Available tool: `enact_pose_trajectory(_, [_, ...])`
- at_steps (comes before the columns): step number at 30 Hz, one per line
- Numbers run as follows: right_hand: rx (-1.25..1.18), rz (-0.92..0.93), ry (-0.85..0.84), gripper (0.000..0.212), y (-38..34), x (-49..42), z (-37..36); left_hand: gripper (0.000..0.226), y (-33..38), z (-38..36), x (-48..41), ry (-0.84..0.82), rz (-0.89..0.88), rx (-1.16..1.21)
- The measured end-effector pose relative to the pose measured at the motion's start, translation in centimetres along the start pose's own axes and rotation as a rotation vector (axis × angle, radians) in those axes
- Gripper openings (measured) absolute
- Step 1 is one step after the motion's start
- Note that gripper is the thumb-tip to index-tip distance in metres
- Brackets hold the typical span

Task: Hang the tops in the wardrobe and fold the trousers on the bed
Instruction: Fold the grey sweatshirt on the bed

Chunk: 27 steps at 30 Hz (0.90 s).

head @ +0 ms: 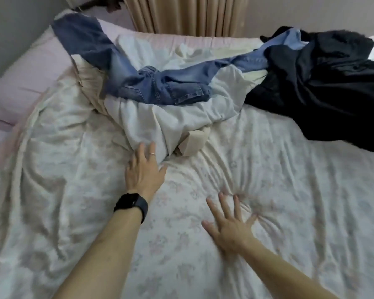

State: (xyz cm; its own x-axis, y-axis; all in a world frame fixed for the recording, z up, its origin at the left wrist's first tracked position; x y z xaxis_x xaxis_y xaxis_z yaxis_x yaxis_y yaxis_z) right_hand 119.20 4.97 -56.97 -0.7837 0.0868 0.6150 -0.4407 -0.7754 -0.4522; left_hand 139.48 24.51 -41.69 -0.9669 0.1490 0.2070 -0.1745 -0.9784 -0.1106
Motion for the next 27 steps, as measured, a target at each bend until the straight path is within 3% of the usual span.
enact_pose_trajectory(3, [0.058,0.05,0.162,0.065,0.7,-0.4,-1.3,0.056,0.9,-3.4,-2.2,0.007,-0.05,-0.062])
enact_pose_trajectory(6, [0.053,0.076,0.216,0.064,1.3,-1.1,-1.7,0.031,2.2,-5.7,-2.2,0.068,-0.095,-0.101])
enact_pose_trajectory(9, [0.044,0.034,0.169,0.064,2.4,-2.0,-2.3,0.028,2.7,-5.6,-2.4,0.083,-0.09,-0.1])
enact_pose_trajectory(12, [0.062,-0.063,-0.017,0.07,3.5,-2.7,-2.5,0.027,1.2,-2.1,-1.3,0.118,-0.045,-0.021])
enact_pose_trajectory(14, [0.062,-0.145,-0.207,0.078,3.3,-2.0,-1.8,0.027,-0.7,1.8,0.4,0.158,-0.01,0.071])
enact_pose_trajectory(17, [0.032,-0.169,-0.345,0.087,0.8,2.2,0.4,0.027,-2.9,10.7,2.9,0.185,0.037,0.253])
enact_pose_trajectory(23, [-0.541,-0.039,-0.148,0.104,-5.8,15.5,8.0,0.028,-1.1,31.4,7.4,0.342,0.041,0.457])
enact_pose_trajectory(27, [-0.793,0.155,0.207,0.126,-9.9,23.8,20.8,0.033,2.0,45.5,13.1,0.51,-0.048,0.572])
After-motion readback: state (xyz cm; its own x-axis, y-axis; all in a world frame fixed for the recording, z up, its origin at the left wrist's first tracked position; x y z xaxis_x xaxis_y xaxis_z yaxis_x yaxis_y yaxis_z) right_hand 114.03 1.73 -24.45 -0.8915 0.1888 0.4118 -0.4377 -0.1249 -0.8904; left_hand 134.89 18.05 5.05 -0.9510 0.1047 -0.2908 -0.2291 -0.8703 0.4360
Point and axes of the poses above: each hand's wrist, its own x-axis away from the middle knuckle, its own z-axis out of the back of the hand, y = z × x, the point moved 10 cm from there along -x, towards the middle knuckle, and after that the axes turned 14 degrees about -x, right-handed, at the moved point
